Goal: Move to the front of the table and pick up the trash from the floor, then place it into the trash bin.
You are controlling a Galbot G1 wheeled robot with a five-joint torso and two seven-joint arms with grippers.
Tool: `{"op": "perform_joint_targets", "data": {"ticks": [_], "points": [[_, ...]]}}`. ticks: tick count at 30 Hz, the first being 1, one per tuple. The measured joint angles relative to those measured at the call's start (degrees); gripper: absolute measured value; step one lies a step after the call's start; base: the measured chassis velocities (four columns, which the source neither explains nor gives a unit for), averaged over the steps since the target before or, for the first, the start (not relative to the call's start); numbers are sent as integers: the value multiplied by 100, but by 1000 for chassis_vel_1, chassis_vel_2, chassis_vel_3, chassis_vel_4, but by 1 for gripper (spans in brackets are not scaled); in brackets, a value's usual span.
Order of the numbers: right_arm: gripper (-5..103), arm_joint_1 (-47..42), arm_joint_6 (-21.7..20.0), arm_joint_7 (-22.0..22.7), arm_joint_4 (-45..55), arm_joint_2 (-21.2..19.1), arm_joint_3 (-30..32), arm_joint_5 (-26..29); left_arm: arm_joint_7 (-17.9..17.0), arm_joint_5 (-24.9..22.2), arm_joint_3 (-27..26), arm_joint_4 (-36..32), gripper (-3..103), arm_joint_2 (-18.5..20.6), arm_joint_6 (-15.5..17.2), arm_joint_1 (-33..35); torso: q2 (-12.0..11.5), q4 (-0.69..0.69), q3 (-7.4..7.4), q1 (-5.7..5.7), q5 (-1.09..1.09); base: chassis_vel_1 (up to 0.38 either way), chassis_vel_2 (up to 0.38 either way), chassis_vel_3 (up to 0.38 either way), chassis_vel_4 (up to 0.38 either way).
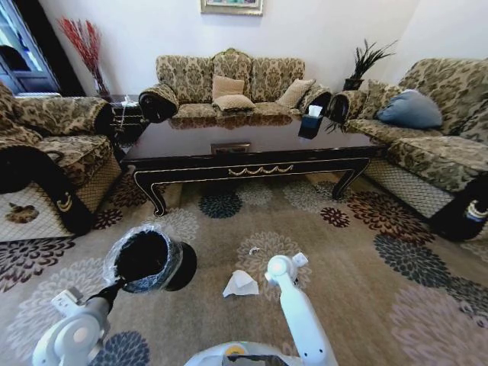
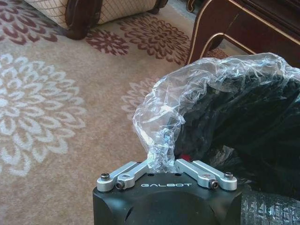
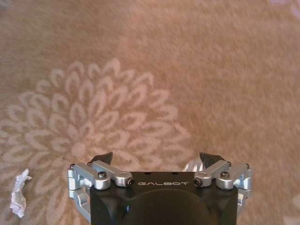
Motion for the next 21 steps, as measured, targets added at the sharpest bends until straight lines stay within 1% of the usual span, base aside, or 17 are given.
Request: {"op": "perform_joint_targets", "data": {"ticks": [3, 6, 10, 11, 12, 14, 15, 19, 21], "points": [[100, 21, 22, 57, -147, 59, 90, 18, -1, 4, 13, -5, 2, -3, 0, -1, 0, 0, 0, 0, 0, 0, 0, 0, 0], [100, 101, 48, 250, -433, 121, 251, 148, -3, 6, -10, -7, 2, 3, 0, 15, 0, 1, 0, 0, 0, 0, 0, 0, 0], [100, 129, 87, 271, -513, 168, 371, 244, -3, 6, -37, -7, 2, 6, 0, 34, 0, 1, 0, 0, 1, 0, 0, 0, 0], [100, 132, 136, 305, -555, 211, 515, 400, -4, 14, -52, -14, 2, -13, 0, 55, 0, 1, 0, 0, 0, 0, 0, 0, 0], [100, 78, 160, 259, -570, 218, 570, 502, -3, 39, -41, -45, 2, -44, 0, 63, 0, 0, 0, 0, 0, 0, 0, 0, 0], [100, 12, 202, 125, -681, 223, 626, 507, 0, 89, -14, -69, 2, -84, 0, 74, 0, 0, 0, 0, 0, 0, 0, 0, 0], [100, 12, 202, 125, -681, 223, 626, 507, 0, 89, -14, -69, 2, -84, 0, 74, 0, 0, 0, 0, 0, 0, 0, 0, 0], [100, -133, 253, -317, -875, 211, 764, 601, 7, 154, -32, -83, 2, -137, 1, 87, 0, 0, 0, 0, 0, 0, 0, 0, 0], [100, -144, 275, -400, -946, 187, 779, 628, 8, 158, -52, -91, 2, -137, 1, 92, 0, 0, 0, 0, 0, 0, 0, 0, 0]]}}
